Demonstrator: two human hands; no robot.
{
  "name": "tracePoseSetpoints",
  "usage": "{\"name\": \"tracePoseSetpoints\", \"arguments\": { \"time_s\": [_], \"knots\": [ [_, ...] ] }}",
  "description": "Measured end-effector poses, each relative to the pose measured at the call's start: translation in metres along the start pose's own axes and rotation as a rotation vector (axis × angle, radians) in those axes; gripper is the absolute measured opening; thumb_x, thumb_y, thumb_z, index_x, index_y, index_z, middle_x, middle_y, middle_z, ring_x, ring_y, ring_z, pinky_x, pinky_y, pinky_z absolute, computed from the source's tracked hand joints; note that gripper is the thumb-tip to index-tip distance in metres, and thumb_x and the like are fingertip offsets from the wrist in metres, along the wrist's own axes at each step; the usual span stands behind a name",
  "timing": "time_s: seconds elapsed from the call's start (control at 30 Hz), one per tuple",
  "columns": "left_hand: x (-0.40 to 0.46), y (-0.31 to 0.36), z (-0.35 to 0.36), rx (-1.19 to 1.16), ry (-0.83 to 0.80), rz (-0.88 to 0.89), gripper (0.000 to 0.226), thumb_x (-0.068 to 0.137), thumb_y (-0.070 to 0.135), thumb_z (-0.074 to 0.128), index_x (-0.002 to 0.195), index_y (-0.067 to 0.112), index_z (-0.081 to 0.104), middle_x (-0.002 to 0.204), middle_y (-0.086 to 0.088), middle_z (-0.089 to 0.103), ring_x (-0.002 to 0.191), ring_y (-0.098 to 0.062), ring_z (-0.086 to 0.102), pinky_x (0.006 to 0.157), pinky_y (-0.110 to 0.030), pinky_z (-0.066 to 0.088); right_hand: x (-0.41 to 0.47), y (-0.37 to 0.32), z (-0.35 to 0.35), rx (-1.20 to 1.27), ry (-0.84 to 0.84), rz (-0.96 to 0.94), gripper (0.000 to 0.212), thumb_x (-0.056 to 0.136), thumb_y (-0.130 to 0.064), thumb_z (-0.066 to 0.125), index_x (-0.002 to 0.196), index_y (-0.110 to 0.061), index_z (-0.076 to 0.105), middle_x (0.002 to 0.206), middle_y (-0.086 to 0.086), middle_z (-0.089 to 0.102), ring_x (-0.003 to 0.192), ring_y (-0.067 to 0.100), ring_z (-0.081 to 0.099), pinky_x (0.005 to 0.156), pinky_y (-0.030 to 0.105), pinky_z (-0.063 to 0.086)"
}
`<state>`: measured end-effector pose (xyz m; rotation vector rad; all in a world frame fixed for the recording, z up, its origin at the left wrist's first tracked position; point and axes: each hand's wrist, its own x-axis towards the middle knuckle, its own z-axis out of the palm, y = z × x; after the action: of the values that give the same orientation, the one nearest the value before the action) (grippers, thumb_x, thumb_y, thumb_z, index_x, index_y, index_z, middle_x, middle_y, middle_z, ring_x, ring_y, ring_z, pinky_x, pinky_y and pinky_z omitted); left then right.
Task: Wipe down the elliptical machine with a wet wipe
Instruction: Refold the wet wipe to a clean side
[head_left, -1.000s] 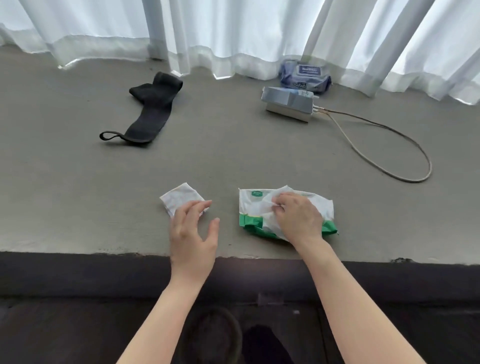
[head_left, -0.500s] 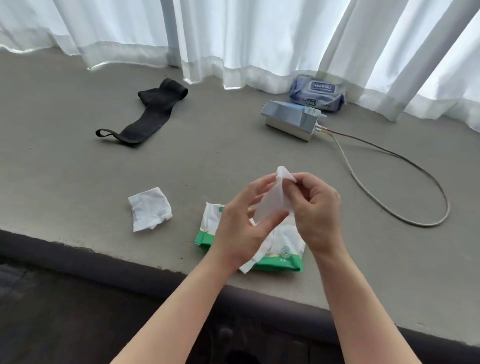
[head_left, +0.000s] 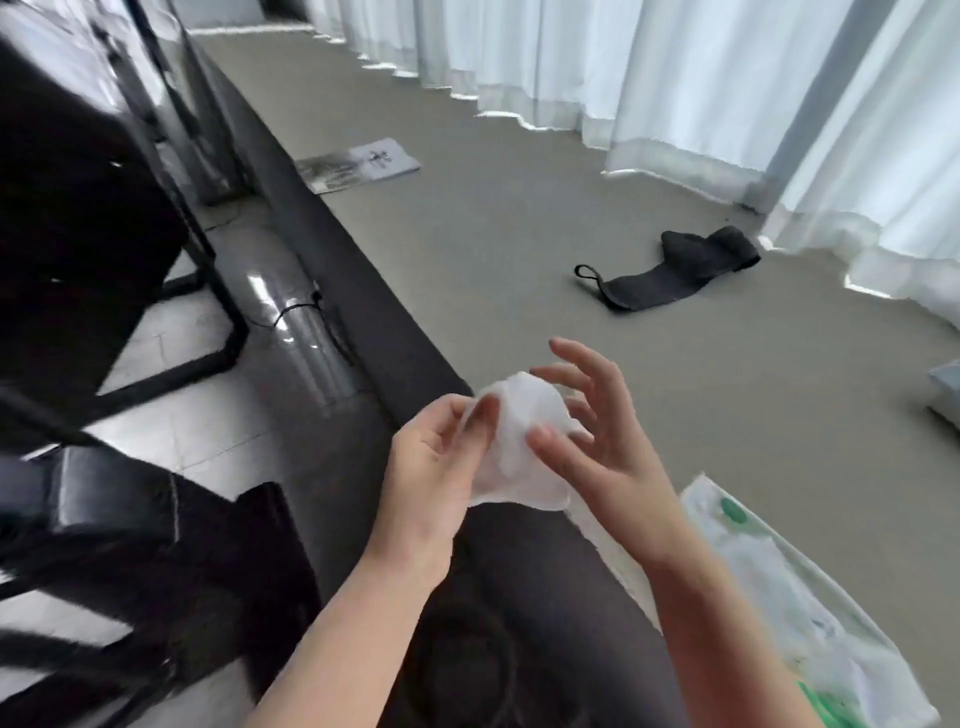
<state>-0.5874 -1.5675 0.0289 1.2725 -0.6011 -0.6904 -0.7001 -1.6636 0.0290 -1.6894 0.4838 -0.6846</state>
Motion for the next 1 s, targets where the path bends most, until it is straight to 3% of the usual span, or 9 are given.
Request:
{"name": "tracePoseSetpoints", "arguments": {
  "time_s": [0.07,0.1,0.17,0.23,0.43,0.6,0.77,0.9,1.0],
  "knots": [
    [0.001,0.012,-0.041,0.179,0.035,0.009,0.037,0.068,0.062,0.064,0.058,0.027,0.059,0.059,0.012,0.053,0.061,-0.004,0.049,0.059,-0.021,0.040,0.019,-0.001,0.028,0.161,-0.354,0.043,0.070,0.078,-0.023,0.073,0.138,-0.039,0.041,0.137,-0.009,0.053,0.126,0.002,0.049,0.091,0.014,0.045],
    [0.000,0.017,-0.061,0.251,0.106,0.009,0.040,0.067,0.064,0.064,0.056,0.026,0.056,0.057,0.013,0.051,0.059,-0.004,0.047,0.057,-0.020,0.037,0.027,-0.004,0.047,0.235,-0.456,0.053,0.062,0.082,-0.012,0.070,0.137,-0.029,0.047,0.134,-0.002,0.058,0.125,0.009,0.053,0.091,0.020,0.047],
    [-0.004,0.021,-0.101,0.426,0.309,0.062,0.049,0.065,0.067,0.063,0.055,0.021,0.051,0.053,0.012,0.045,0.054,-0.003,0.042,0.052,-0.017,0.032,0.041,-0.009,0.092,0.287,-0.451,0.054,0.029,0.092,-0.004,0.058,0.120,-0.009,0.063,0.116,0.011,0.068,0.109,0.022,0.064,0.087,0.034,0.053],
    [-0.011,0.022,-0.137,0.595,0.504,0.152,0.058,0.066,0.072,0.057,0.057,0.016,0.048,0.053,0.011,0.042,0.051,-0.003,0.038,0.049,-0.016,0.029,0.052,-0.009,0.135,0.282,-0.373,0.059,0.018,0.097,-0.006,0.053,0.103,-0.002,0.069,0.100,0.015,0.071,0.095,0.027,0.067,0.081,0.042,0.054],
    [-0.025,0.025,-0.218,0.569,0.771,0.165,0.047,0.073,0.065,0.054,0.055,0.023,0.047,0.050,0.013,0.045,0.049,-0.002,0.037,0.051,-0.023,0.030,0.064,-0.022,0.239,0.158,-0.387,0.092,0.023,0.095,-0.007,0.055,0.075,-0.011,0.067,0.065,-0.010,0.062,0.063,0.003,0.056,0.057,0.018,0.043],
    [-0.027,0.034,-0.262,0.483,0.790,0.141,0.045,0.071,0.064,0.055,0.050,0.026,0.047,0.044,0.013,0.037,0.048,-0.004,0.032,0.047,-0.019,0.026,0.085,-0.023,0.285,0.001,-0.503,0.124,0.039,0.098,-0.025,0.052,0.066,-0.003,0.054,0.057,-0.003,0.044,0.056,0.012,0.041,0.053,0.028,0.032],
    [-0.031,0.038,-0.298,0.455,0.807,0.118,0.045,0.069,0.065,0.056,0.047,0.028,0.047,0.043,0.013,0.035,0.048,-0.005,0.030,0.047,-0.020,0.024,0.099,-0.025,0.320,-0.031,-0.546,0.184,0.071,0.084,-0.065,0.048,0.062,0.001,0.036,0.059,0.005,0.037,0.056,0.019,0.038,0.053,0.034,0.031],
    [-0.034,0.036,-0.324,0.552,0.774,0.127,0.053,0.073,0.065,0.055,0.053,0.020,0.037,0.046,0.011,0.027,0.050,-0.007,0.026,0.048,-0.023,0.021,0.111,-0.018,0.329,0.063,-0.567,0.296,0.064,0.091,-0.053,0.055,0.067,0.003,0.037,0.066,0.006,0.034,0.060,0.019,0.034,0.056,0.031,0.025],
    [-0.032,0.035,-0.337,0.557,0.756,0.142,0.051,0.075,0.063,0.054,0.059,0.017,0.040,0.048,0.011,0.031,0.050,-0.005,0.029,0.048,-0.019,0.024,0.127,-0.013,0.330,0.120,-0.634,0.298,0.034,0.094,-0.030,0.062,0.070,-0.008,0.055,0.062,0.004,0.047,0.059,0.018,0.042,0.057,0.031,0.033]
  ]
}}
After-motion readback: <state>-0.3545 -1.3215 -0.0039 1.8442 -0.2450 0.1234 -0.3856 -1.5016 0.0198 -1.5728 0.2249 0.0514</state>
